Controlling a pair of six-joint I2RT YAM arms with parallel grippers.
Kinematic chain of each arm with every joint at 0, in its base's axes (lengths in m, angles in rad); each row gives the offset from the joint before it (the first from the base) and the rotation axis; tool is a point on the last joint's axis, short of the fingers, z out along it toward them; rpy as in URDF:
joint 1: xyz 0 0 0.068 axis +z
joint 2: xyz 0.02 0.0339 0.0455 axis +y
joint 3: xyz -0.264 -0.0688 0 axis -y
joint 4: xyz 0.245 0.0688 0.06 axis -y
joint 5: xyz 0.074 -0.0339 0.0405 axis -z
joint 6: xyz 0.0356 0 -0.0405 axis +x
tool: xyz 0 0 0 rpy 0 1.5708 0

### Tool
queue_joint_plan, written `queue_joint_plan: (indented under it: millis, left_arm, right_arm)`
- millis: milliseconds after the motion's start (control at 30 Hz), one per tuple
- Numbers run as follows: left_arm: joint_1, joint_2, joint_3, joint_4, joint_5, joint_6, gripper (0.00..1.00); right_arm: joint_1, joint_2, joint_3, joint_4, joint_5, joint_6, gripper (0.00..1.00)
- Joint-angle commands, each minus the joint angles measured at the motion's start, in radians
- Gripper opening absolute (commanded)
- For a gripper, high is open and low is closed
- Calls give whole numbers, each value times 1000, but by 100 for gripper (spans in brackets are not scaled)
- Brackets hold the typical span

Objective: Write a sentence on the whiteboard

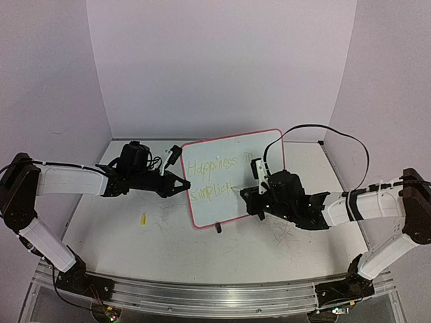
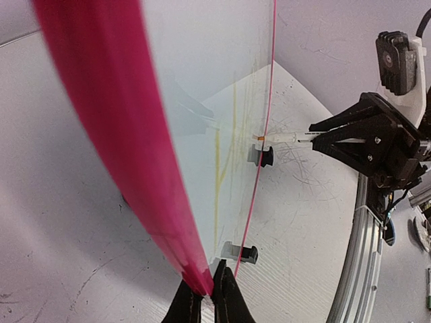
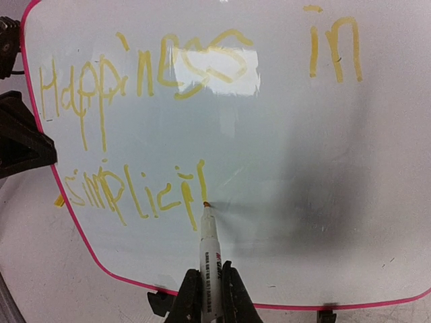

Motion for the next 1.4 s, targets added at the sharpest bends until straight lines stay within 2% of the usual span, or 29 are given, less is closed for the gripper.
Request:
queue_joint_plan:
  millis: [0,200,400,1367]
  left_arm:
    - [-3,8,33,-50,-68,77,0]
    - [-3,5,34,-50,-69,79,0]
    - [-3,7,34,-50,-70,79,0]
    - [-3,7,34,-52,-67,79,0]
  right_arm:
    - [-6,-51,-2,-20,68,3,0]
    - [-6,-93,16,-23,31,-23,0]
    - [-6,-42,37,12,-68,-40,0]
    - [-7,31,71,42,9,-48,0]
